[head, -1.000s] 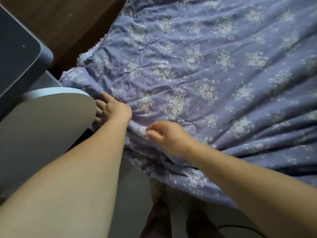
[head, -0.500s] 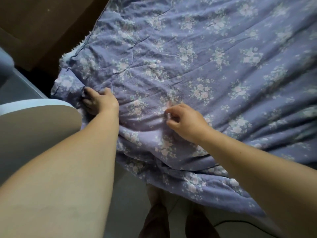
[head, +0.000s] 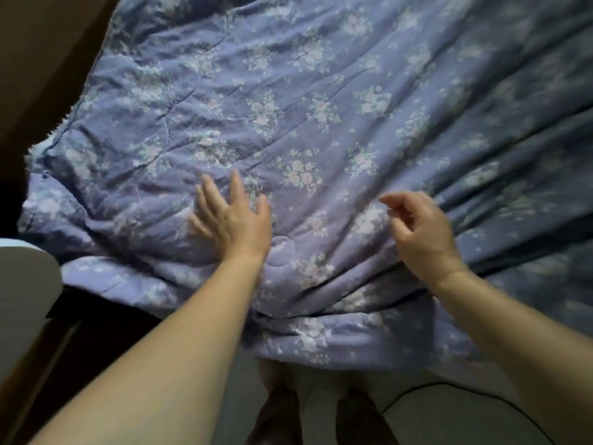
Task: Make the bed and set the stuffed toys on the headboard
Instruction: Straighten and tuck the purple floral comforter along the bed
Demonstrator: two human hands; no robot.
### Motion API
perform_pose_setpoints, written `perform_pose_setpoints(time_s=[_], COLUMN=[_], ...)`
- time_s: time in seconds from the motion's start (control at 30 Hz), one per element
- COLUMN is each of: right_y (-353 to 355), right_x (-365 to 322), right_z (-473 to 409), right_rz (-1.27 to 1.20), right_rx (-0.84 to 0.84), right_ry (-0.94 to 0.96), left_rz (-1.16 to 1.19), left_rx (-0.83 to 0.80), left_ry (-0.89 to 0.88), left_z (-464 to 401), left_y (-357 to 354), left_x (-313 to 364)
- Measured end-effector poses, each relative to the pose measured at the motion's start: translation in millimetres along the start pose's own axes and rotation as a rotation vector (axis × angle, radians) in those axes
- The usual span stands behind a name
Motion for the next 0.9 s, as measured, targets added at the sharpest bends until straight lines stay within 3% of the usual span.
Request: perform_pose_setpoints(time_s=[0.1,0.2,0.3,0.47,0.57,0.67,0.73,0.83,0.9], right_y=[44,83,100,115,126,151,170,191,195], right_x=[51,92,118,117,105,93,90,89,92], right_z=[10,13,8,-9,-21,-21,-14,-4,-1], right_rz=[0.315,0.570,0.732,0.893,0.766,0.646,0.566,0.470,0.486], right_rx=[-0.087,-0.210,-0.336,-0.253,-0.165,-0.081,-0.054,-0.131,-0.289], right_ry=[0.034,0.083,0.161,0.449,0.523,0.553,0.586,0.545,0.389], left_rz=[-0.054,-0.054,-0.099,-0.316,-0.269,-0.156,-0.098,-0.154,-0.181], left_rx=[-0.248,-0.268,-0.302,-0.473,-0.513,-0.377,-0.354,-0.487,-0.543], left_ry=[-0.378,-0.803,-0.990,-0.825,-0.815,-0.877,-0.820,-0.764,-0.756], left_z=[56,111,134,150,163,173,174,178,181], left_y=[-37,-53,-65,-80,-78,-70,-58,-51,-46], left_x=[52,100,128,158,174,196,212,223,232])
Point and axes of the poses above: each hand's wrist, its own z-axis away from the middle knuckle, its own y-axis out of the back of the hand, x = y × z, the point moved 4 cm from there along -z, towards the middle knuckle, and after that the axes turned 6 degrees about x, right-handed, at the moved point
